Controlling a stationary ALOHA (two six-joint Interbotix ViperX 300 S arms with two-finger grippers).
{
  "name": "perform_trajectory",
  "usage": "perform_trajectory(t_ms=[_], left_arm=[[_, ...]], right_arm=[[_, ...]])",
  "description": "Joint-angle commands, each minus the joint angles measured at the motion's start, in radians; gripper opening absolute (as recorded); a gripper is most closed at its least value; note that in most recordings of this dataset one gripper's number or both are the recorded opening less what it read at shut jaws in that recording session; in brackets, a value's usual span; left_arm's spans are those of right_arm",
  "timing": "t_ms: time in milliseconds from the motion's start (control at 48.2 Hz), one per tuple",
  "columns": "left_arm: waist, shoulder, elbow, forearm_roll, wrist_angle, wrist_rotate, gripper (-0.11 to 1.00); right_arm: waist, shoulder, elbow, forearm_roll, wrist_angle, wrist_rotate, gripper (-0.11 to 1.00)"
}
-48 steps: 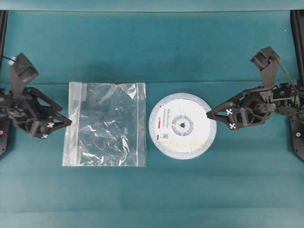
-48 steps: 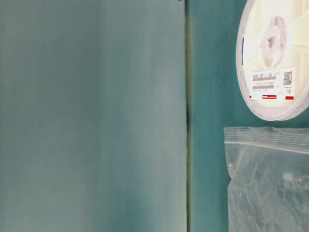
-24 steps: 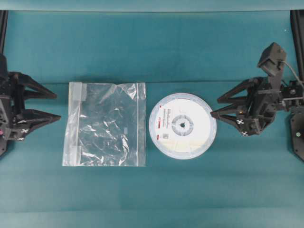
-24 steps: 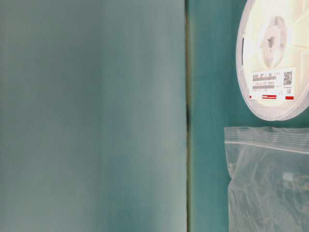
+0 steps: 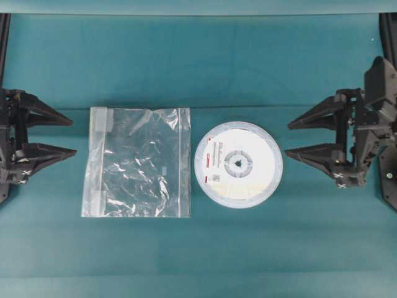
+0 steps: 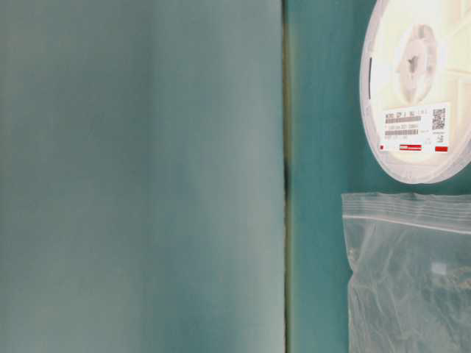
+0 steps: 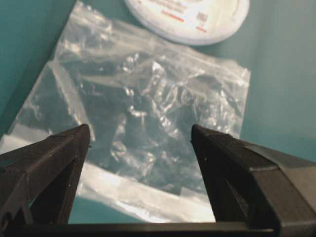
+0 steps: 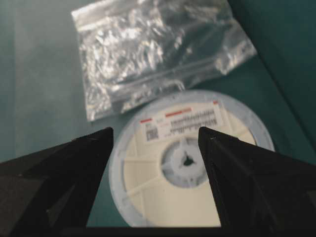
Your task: Take out the reel from the clear zip bag.
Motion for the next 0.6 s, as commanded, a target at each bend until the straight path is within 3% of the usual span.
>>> perform_trajectory(t_ms=[0, 249, 581], left_arm=[[-0.002, -0.008, -0.029, 0.003, -0.002, 0.003, 0.89], [-0.002, -0.026, -0.032, 0.003, 0.002, 0.006, 0.89], [-0.002, -0.032, -0.032, 0.003, -0.002, 0.017, 0.89]], right_arm=[[0.005, -0.020, -0.011, -0.005, 0.003, -0.028, 0.85], [0.006, -0.077, -0.014, -0.005, 0.110, -0.052, 0.85], [0.006, -0.123, -0.011, -0.005, 0.140, -0.054, 0.85]])
